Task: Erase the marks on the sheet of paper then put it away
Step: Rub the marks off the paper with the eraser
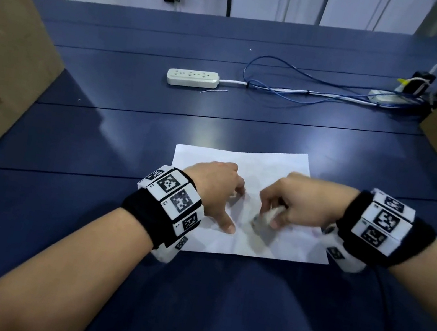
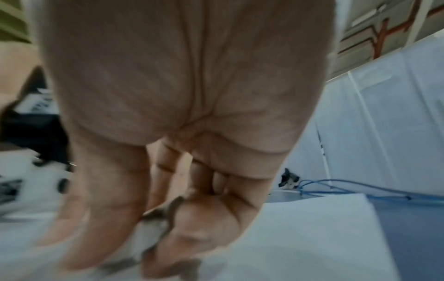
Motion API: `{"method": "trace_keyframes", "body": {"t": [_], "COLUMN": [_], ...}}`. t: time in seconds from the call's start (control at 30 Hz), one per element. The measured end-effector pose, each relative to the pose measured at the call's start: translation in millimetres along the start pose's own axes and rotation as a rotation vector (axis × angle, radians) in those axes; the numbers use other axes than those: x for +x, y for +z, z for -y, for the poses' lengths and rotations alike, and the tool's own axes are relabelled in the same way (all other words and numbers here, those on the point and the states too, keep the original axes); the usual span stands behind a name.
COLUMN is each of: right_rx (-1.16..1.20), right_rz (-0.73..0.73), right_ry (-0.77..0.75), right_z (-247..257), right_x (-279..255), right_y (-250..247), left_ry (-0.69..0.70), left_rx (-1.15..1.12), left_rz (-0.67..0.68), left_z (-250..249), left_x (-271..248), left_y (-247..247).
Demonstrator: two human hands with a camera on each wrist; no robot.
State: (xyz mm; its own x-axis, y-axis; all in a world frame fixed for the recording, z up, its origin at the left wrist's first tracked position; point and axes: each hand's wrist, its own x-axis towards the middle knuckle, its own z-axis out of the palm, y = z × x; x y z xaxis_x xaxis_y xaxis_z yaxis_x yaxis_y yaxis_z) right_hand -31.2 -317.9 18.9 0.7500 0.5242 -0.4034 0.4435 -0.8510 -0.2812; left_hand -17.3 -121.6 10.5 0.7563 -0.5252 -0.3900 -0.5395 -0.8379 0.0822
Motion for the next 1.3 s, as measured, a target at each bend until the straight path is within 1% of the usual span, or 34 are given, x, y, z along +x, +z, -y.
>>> {"method": "trace_keyframes", "body": {"t": [0.07, 0.1, 0.13, 0.17, 0.27, 0.3, 0.33, 0.47, 0.5, 0.53, 0.57, 0.67, 0.7, 0.73, 0.8, 0.87, 0.9, 0.93, 0.97, 1.07, 1.1, 1.13, 1.2, 1.3], "right_rx": [-0.065, -0.082, -0.091, -0.078, 0.048, 0.070, 0.064, -0.038, -0.040, -0.041, -0.035, 0.075, 0.101, 0.089, -0.013, -0.065, -0.066, -0.070, -0.071, 0.045, 0.086, 0.098, 0.045, -0.034], "right_rz": [-0.136, -0.174, -0.177, -0.135, 0.077, 0.116, 0.107, -0.154, -0.194, -0.199, -0.161, 0.065, 0.109, 0.106, -0.017, -0.170, -0.214, -0.221, -0.188, 0.044, 0.102, 0.115, 0.032, -0.161], "right_ry": [0.085, 0.101, 0.086, 0.047, -0.083, -0.092, -0.082, 0.082, 0.106, 0.101, 0.072, -0.047, -0.061, -0.057, -0.007, 0.100, 0.140, 0.146, 0.116, -0.034, -0.057, -0.058, -0.013, 0.117], "right_z": [-11, -14, -14, -10, 10, 13, 12, -10, -15, -17, -14, 5, 10, 10, 2, -11, -16, -18, -17, 3, 9, 9, 2, -14], "right_x": [9, 11, 9, 5, -15, -18, -17, 4, 5, 3, -2, -21, -24, -22, -9, 3, 6, 7, 4, -16, -21, -21, -12, 2], "right_y": [-11, -13, -11, -8, 11, 14, 13, -7, -10, -10, -7, 9, 11, 10, 2, -11, -14, -14, -12, 7, 12, 14, 9, -7], "left_ry": [-0.004, -0.005, -0.007, -0.009, -0.009, -0.007, -0.006, -0.006, -0.006, -0.006, -0.006, -0.007, -0.007, -0.006, -0.004, -0.003, -0.005, -0.008, -0.013, -0.018, -0.018, -0.018, -0.015, -0.014], "left_rx": [-0.004, -0.004, -0.004, -0.004, -0.005, -0.003, -0.002, -0.002, -0.002, 0.002, 0.005, 0.016, 0.019, 0.017, 0.015, 0.009, 0.005, 0.004, 0.006, 0.011, 0.014, 0.018, 0.015, 0.014], "left_rz": [0.002, 0.002, 0.004, 0.004, 0.004, 0.004, 0.007, 0.011, 0.012, 0.013, 0.013, 0.017, 0.019, 0.021, 0.022, 0.013, 0.012, 0.010, 0.011, 0.015, 0.016, 0.017, 0.023, 0.017], "left_z": [0, 0, 0, 1, 1, 0, 0, -1, -2, -2, -1, 0, 0, -1, -2, -2, -2, -2, -1, -1, -1, -1, -2, -3], "left_x": [-1, -1, -1, -2, -2, -2, -2, -2, -2, -2, -2, -2, -1, -1, -1, -1, -2, -2, -3, -2, -2, -1, 0, -1], "left_y": [-1, -1, 0, 0, 2, 2, 1, -1, 0, -1, -1, 1, 1, 0, -1, -1, -1, -1, -1, 1, 1, 0, -1, -2]}}
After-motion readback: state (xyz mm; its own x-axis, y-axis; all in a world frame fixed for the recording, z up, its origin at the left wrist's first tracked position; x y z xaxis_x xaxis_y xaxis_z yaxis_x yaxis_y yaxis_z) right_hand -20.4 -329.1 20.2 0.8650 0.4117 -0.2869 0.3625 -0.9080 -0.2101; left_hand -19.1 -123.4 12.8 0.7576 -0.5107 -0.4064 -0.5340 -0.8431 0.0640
